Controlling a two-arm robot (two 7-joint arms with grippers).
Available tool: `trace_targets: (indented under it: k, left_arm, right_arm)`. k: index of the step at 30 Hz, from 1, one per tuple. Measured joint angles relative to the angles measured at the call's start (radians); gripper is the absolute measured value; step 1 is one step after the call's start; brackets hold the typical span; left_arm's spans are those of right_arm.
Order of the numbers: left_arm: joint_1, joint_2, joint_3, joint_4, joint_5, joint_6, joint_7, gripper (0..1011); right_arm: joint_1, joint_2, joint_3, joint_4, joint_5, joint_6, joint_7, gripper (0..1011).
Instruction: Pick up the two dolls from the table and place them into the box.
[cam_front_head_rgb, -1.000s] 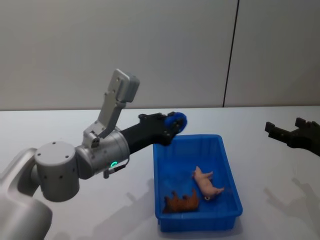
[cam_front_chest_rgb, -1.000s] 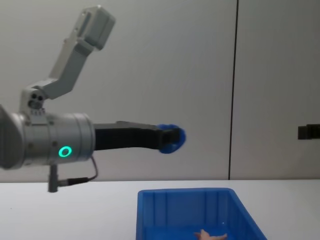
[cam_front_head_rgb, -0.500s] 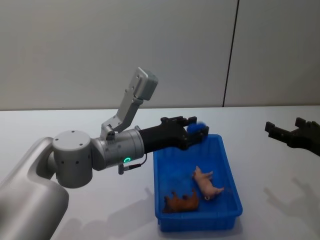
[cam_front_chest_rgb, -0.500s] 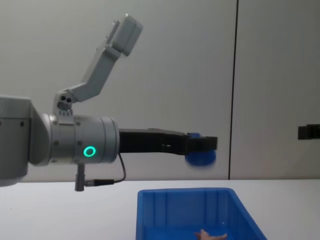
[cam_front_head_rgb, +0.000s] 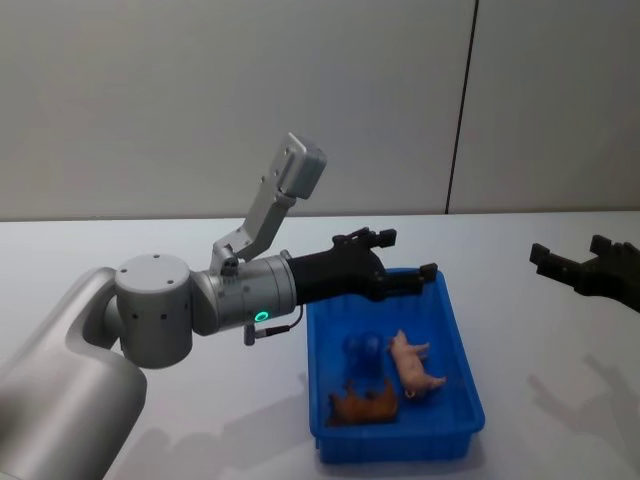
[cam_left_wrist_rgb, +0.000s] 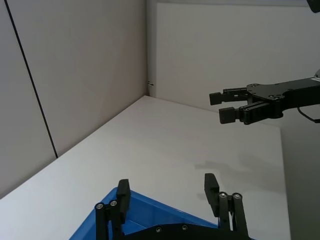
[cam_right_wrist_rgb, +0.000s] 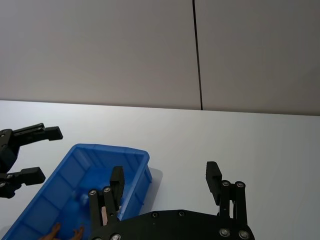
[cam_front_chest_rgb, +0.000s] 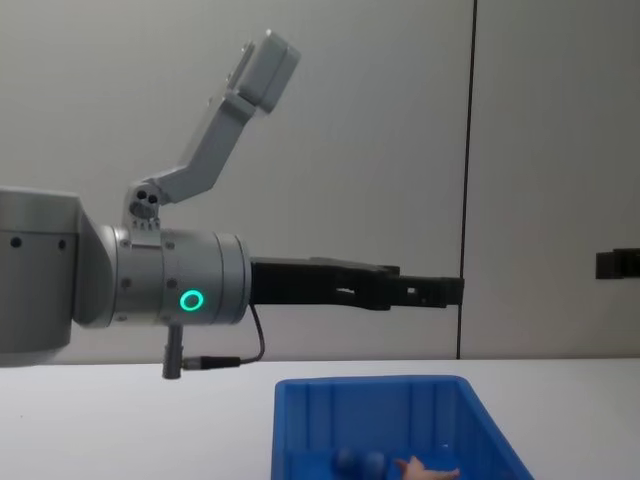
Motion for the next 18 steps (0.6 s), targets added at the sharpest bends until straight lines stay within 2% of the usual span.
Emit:
trace_targets:
  k: [4, 12, 18]
  left_arm:
    - [0.007, 0.005, 0.000, -0.014, 0.004, -0.015, 0.028, 1001]
    - [0.029, 0.020, -0.005, -0.062, 0.020, -0.059, 0.112, 1001]
    - [0.052, 0.035, -0.010, -0.108, 0.044, -0.107, 0.197, 1001]
  right_arm:
    - [0.000, 0.000, 0.000, 0.000, 0.000, 0.000, 0.000, 1001]
    - [0.000, 0.000, 0.000, 0.000, 0.000, 0.000, 0.000, 1001]
    - [0.000, 0.000, 0.000, 0.000, 0.000, 0.000, 0.000, 1001]
